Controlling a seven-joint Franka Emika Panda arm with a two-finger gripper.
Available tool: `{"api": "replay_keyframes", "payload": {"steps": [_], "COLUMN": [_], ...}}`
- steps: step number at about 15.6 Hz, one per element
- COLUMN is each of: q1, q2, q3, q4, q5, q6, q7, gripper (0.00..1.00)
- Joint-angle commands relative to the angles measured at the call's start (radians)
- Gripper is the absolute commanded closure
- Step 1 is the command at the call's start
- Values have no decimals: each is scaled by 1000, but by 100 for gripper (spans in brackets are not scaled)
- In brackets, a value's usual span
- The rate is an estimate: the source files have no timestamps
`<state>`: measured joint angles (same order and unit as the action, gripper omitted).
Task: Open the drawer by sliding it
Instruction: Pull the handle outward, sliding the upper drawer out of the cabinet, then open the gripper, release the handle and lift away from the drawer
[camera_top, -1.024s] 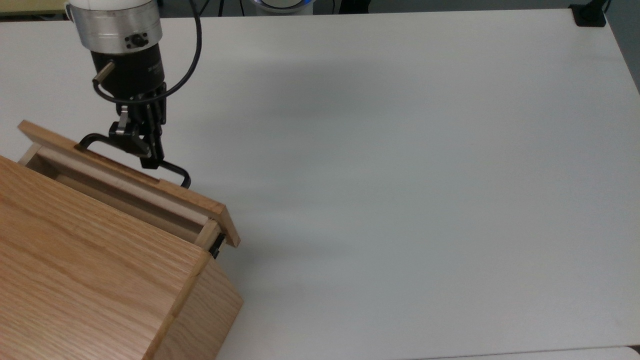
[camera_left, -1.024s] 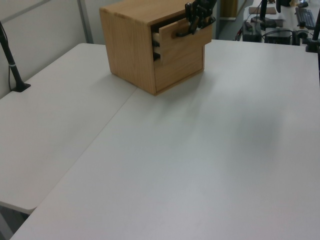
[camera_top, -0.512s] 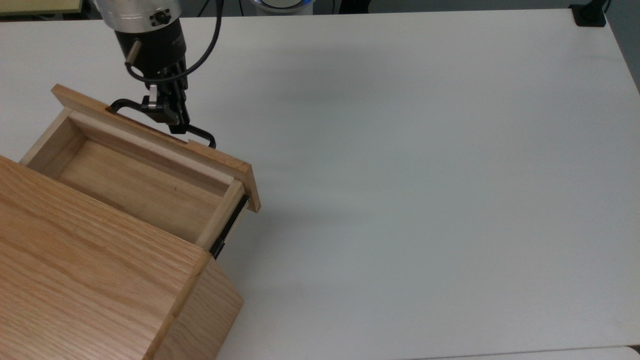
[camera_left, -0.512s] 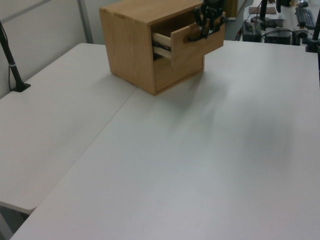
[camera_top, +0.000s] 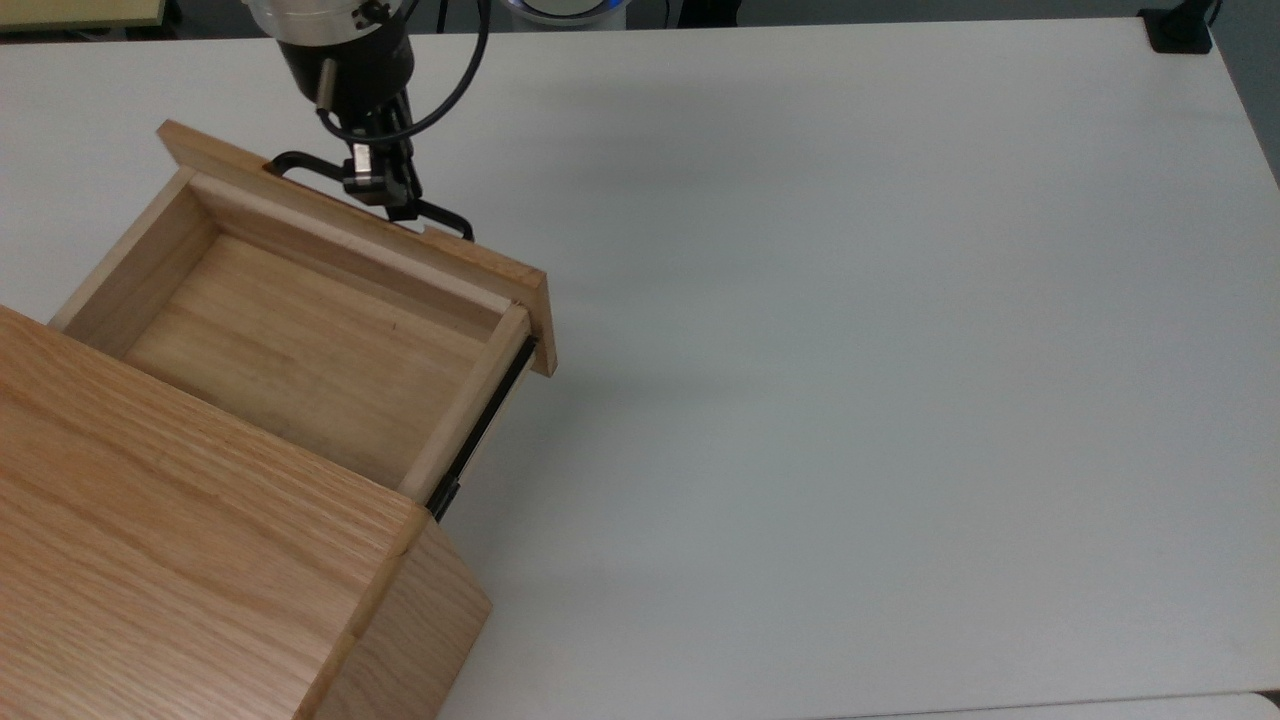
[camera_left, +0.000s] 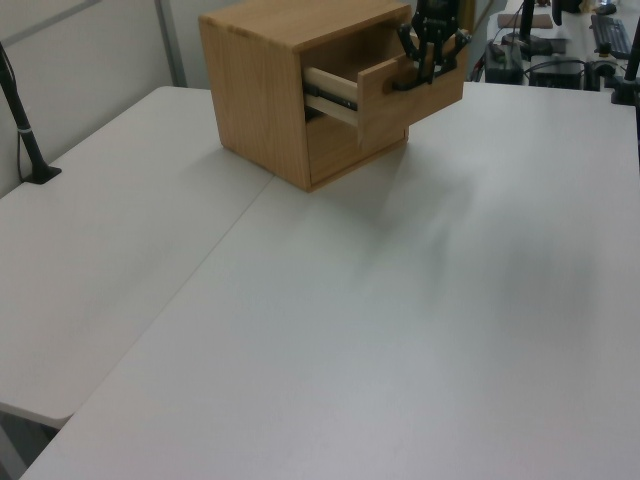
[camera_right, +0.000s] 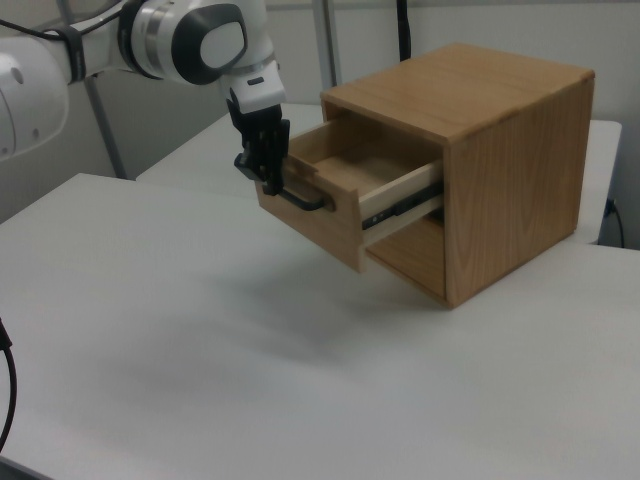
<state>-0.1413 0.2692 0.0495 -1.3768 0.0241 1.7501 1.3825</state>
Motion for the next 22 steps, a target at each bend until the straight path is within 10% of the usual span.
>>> {"api": "replay_keyframes", "payload": {"steps": [1,4,5,6,12,22], "q1": [16,16,14,14,-32,-37], "q2": [-27,-28,-28,-28,-53,-94], "q3": [76,89,89,89,89,89], "q4": [-44,-44,-44,-44,-34,-34], "q5": [16,17,17,17,11,7], "q6": [-63,-90,-90,-89,-81,-92], "q7": [-151,-158,-160,-157,-165,-593], "gripper": [99,95,35,0,0,0]}}
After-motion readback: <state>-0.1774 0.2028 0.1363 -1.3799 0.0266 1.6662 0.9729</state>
